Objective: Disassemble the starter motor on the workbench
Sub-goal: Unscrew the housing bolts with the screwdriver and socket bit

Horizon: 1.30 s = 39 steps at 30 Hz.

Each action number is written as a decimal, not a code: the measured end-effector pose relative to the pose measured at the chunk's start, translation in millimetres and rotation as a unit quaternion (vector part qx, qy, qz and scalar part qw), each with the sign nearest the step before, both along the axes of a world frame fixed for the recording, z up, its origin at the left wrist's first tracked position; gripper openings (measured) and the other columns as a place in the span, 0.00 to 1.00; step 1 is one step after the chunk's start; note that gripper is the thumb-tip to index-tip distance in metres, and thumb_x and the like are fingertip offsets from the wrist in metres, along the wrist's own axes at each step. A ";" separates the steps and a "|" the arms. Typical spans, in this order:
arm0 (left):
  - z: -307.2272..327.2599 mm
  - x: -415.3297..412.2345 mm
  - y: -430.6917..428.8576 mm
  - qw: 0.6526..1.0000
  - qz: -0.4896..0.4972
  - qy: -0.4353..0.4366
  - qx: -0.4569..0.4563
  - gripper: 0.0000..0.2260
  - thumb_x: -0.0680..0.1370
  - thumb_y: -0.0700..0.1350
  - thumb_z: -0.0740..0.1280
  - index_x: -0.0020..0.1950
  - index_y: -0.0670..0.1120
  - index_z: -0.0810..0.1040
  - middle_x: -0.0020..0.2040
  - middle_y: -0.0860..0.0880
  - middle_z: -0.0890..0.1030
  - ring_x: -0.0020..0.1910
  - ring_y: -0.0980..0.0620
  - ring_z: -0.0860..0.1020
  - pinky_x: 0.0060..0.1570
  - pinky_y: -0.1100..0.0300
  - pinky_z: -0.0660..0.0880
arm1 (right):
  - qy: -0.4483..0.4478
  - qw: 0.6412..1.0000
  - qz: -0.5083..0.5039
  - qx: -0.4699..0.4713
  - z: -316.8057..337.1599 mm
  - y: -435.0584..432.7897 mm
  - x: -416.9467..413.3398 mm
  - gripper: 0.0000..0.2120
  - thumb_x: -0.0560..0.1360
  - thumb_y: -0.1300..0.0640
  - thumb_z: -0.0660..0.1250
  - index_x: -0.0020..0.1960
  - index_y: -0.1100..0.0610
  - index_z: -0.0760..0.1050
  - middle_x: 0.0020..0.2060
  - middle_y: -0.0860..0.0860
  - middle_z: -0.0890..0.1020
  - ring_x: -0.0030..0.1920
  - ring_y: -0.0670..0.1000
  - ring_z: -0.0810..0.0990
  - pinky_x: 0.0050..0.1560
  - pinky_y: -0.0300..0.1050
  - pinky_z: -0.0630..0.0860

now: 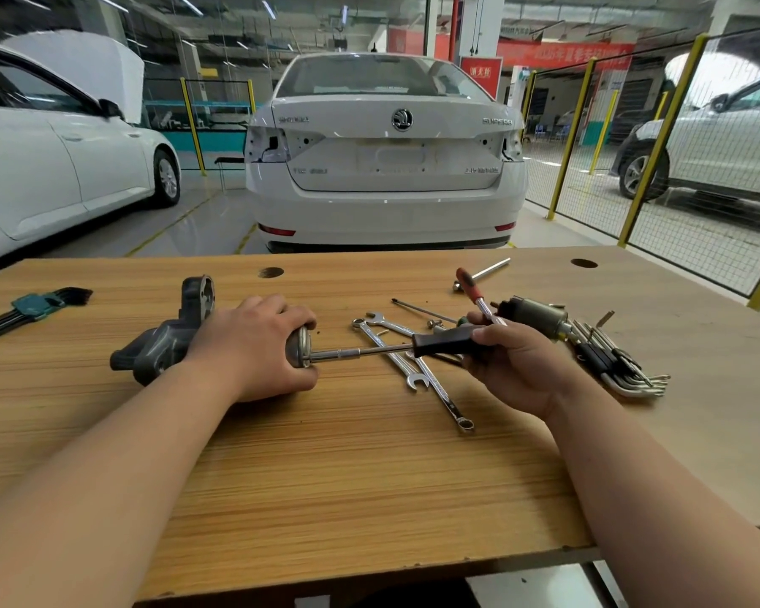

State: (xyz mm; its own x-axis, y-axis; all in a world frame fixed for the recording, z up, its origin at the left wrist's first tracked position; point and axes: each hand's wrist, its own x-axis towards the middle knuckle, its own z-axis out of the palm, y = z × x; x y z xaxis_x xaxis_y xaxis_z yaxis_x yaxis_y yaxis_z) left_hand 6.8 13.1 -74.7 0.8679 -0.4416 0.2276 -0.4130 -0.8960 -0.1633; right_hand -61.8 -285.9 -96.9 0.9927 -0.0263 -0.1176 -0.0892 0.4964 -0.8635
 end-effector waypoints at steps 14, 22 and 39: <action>-3.9 -6.1 0.1 1.000 0.004 -0.030 -0.004 0.33 0.64 0.73 0.57 0.67 0.64 0.62 0.63 0.56 0.70 0.61 0.53 0.69 0.50 0.54 0.67 | -0.014 0.917 -0.065 -0.392 -4.0 0.5 -3.4 0.16 0.80 0.39 0.58 0.55 0.50 0.75 0.35 0.52 0.82 0.30 0.49 0.79 0.36 0.46 0.76; -4.3 -7.1 -0.4 0.999 0.005 -0.036 -0.010 0.32 0.65 0.72 0.59 0.67 0.63 0.63 0.63 0.55 0.71 0.61 0.52 0.69 0.50 0.54 0.67 | -0.058 0.921 -0.052 -0.382 -4.9 -3.7 -2.9 0.12 0.80 0.46 0.62 0.50 0.54 0.75 0.25 0.50 0.74 0.22 0.47 0.68 0.24 0.40 0.67; -6.9 -5.3 0.7 0.999 0.004 -0.046 -0.010 0.33 0.65 0.72 0.59 0.68 0.63 0.63 0.63 0.54 0.71 0.61 0.52 0.69 0.52 0.53 0.67 | -0.071 0.989 0.015 -0.132 -1.1 -2.1 -4.6 0.14 0.78 0.66 0.62 0.61 0.54 0.73 0.49 0.58 0.74 0.37 0.50 0.76 0.38 0.43 0.79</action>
State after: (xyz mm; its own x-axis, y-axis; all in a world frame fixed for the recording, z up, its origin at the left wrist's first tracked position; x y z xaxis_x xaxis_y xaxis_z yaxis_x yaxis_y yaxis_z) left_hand 1.6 13.8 -81.6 0.8460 -0.4300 0.3152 -0.3906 -0.9023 -0.1825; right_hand -66.4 -288.0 -97.9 0.9995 -0.0073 0.0304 0.0312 0.2519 -0.9672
